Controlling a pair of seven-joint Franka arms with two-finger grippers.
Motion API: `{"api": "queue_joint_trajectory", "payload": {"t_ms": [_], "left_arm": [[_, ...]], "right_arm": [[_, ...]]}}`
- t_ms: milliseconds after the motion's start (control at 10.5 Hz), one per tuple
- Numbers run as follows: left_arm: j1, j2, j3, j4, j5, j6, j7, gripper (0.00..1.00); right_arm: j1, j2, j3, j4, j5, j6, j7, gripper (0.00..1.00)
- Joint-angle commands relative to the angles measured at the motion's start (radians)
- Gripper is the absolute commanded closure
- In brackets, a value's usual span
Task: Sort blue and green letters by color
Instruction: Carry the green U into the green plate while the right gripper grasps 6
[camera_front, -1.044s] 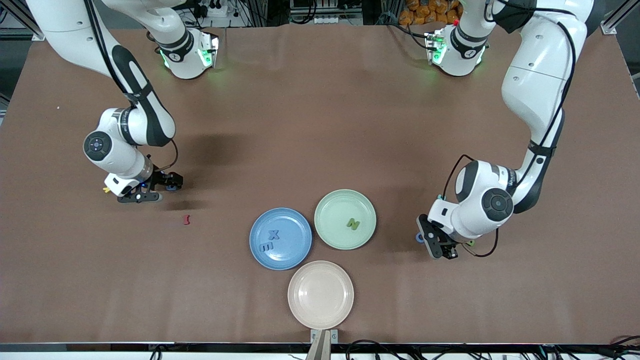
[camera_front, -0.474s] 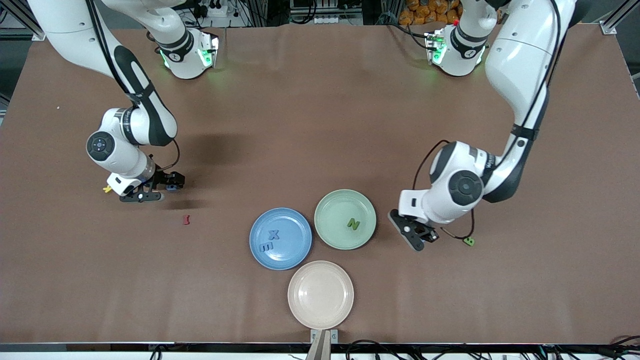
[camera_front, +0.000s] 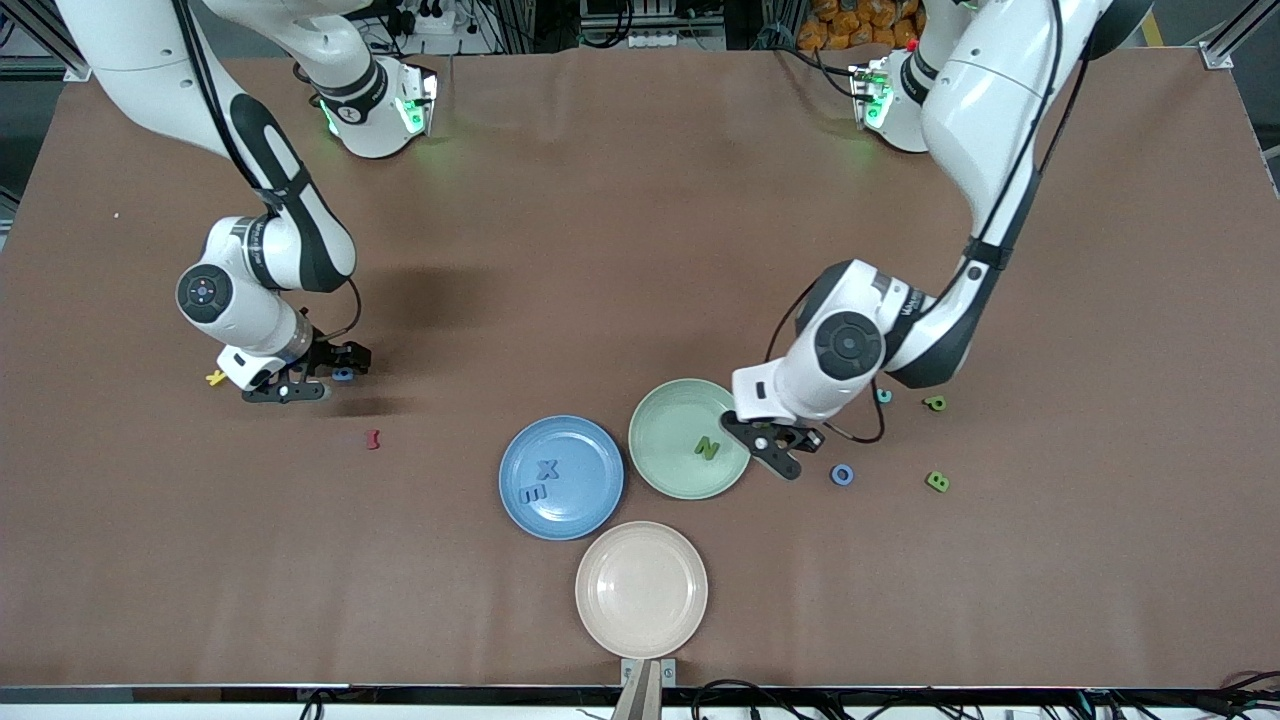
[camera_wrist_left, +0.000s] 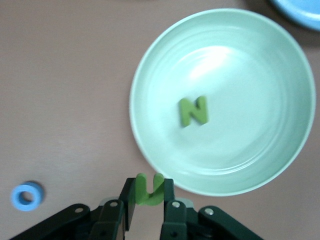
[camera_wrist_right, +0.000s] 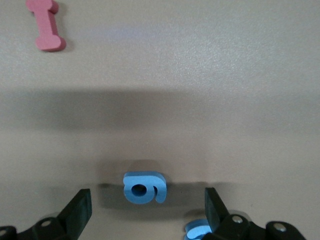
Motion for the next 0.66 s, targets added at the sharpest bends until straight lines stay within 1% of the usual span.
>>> {"api": "queue_joint_trajectory", "payload": {"t_ms": [0, 95, 190, 285, 380, 474, 569], "left_arm": [[-0.079, 0.024, 0.01, 0.039, 0.001, -0.007, -0.206, 1.0], [-0.11, 0.032, 0.012, 0.037, 0.004, -0.007, -0.277, 1.0], [-0.139, 0.052, 0.015, 0.039, 0.007, 0.0, -0.355, 1.0], [-0.174, 0.072, 0.022, 0.042, 0.012, 0.02, -0.424, 1.0], [-0.184, 0.085, 0.024, 0.043, 0.013, 0.04, -0.447, 1.0], [-0.182, 0.086, 0.025, 0.043, 0.013, 0.043, -0.439, 0.19], [-0.182, 0.083, 0.036, 0.043, 0.016, 0.043, -0.432, 0.0]], "right_arm": [[-0.004, 0.005, 0.003, -0.008, -0.004, 0.007, 0.014, 0.0], [-0.004, 0.005, 0.003, -0.006, -0.004, 0.007, 0.014, 0.0], [-0.006, 0.005, 0.003, -0.006, -0.004, 0.008, 0.013, 0.41], [-0.006, 0.005, 0.003, -0.005, -0.004, 0.008, 0.014, 0.79], [-0.006, 0.005, 0.003, -0.005, -0.004, 0.01, 0.014, 1.0], [-0.006, 0.005, 0.003, -0.005, -0.004, 0.01, 0.013, 1.0], [-0.006, 0.005, 0.003, -0.005, -0.004, 0.008, 0.013, 1.0]]}}
